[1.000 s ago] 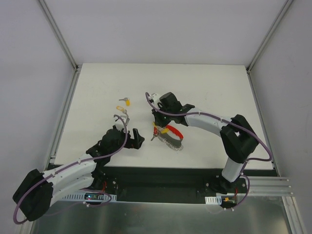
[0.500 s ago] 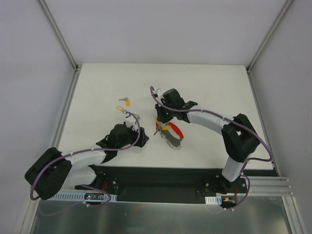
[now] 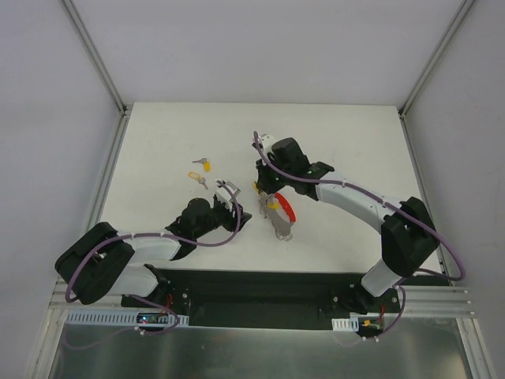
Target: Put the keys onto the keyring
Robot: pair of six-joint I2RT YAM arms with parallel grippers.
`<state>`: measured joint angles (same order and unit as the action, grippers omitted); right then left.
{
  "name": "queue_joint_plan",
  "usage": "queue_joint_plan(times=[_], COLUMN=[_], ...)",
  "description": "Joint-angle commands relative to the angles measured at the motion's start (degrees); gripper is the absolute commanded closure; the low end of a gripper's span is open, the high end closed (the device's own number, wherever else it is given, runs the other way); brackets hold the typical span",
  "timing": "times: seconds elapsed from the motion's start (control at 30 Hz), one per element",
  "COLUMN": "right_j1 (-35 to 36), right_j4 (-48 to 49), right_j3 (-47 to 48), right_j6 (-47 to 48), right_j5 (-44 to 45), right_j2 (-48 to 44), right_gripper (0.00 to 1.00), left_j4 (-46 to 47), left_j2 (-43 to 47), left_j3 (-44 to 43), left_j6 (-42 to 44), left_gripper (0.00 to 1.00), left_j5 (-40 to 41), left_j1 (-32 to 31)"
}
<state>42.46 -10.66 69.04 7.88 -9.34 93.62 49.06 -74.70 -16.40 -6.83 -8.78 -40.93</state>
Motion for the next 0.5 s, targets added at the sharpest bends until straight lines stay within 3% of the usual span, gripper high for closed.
queue_joint_plan(times=[0.0, 0.47], right_j1=[0.0, 0.1], right_j4=[0.7, 1.7], right_j3=[-0.6, -4.5], right_j6=[-1.4, -2.0], right_j5=[0.8, 1.9], right_j2=[-5.1, -10.7], right_gripper=[0.99, 0.99], left_j4=[9.7, 16.2], left_j2=[-1.2, -6.1], left_j3=[-1.1, -3.7], left_j6=[3.7, 4.8], left_gripper=[0.46, 0.44], left_j5=[-2.4, -5.1], left_j1=[-1.3, -1.8])
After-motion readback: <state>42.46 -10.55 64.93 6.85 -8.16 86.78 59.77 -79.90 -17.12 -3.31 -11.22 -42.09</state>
